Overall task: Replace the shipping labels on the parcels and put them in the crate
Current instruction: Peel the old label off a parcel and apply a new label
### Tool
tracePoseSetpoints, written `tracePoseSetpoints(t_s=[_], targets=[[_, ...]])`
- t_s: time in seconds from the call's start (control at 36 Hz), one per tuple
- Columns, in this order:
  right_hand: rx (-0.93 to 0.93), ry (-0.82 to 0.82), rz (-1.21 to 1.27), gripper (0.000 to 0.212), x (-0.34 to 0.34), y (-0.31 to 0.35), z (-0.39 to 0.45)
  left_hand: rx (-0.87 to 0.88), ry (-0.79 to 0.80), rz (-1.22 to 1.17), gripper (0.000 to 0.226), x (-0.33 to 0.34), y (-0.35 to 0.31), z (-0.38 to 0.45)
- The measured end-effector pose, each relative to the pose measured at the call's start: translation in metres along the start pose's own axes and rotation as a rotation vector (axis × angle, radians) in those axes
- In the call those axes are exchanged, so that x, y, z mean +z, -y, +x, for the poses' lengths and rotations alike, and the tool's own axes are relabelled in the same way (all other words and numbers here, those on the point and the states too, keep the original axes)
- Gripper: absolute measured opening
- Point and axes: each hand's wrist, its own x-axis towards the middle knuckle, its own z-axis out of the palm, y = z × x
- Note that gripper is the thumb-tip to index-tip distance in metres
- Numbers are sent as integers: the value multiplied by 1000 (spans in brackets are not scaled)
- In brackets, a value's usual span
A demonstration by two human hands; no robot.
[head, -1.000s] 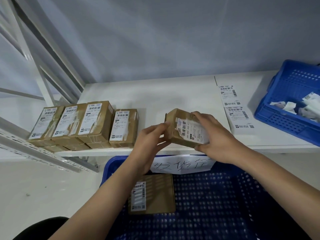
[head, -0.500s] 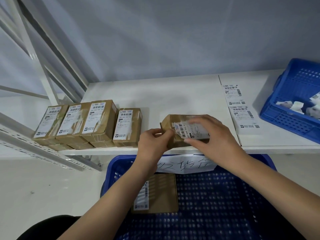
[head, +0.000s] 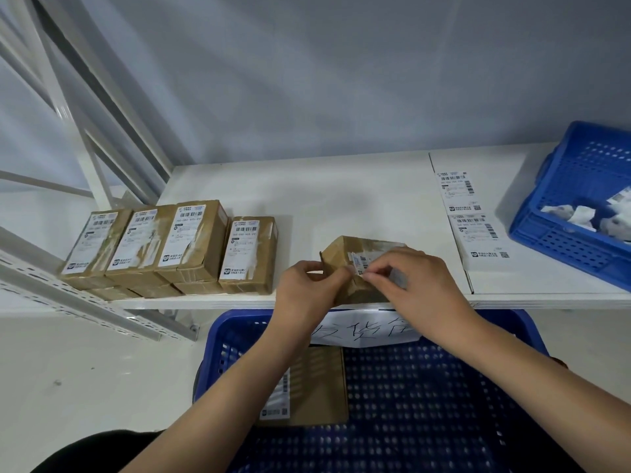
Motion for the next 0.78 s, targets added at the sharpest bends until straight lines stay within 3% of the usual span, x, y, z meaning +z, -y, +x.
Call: tracePoseSetpoints(t_s=[0.28, 0.78], targets=[[179, -36, 167, 6, 2, 4, -1, 9, -6, 0, 52, -3, -1, 5], [369, -36, 252, 11, 0, 2, 0, 4, 37, -57, 55, 1, 5, 8]])
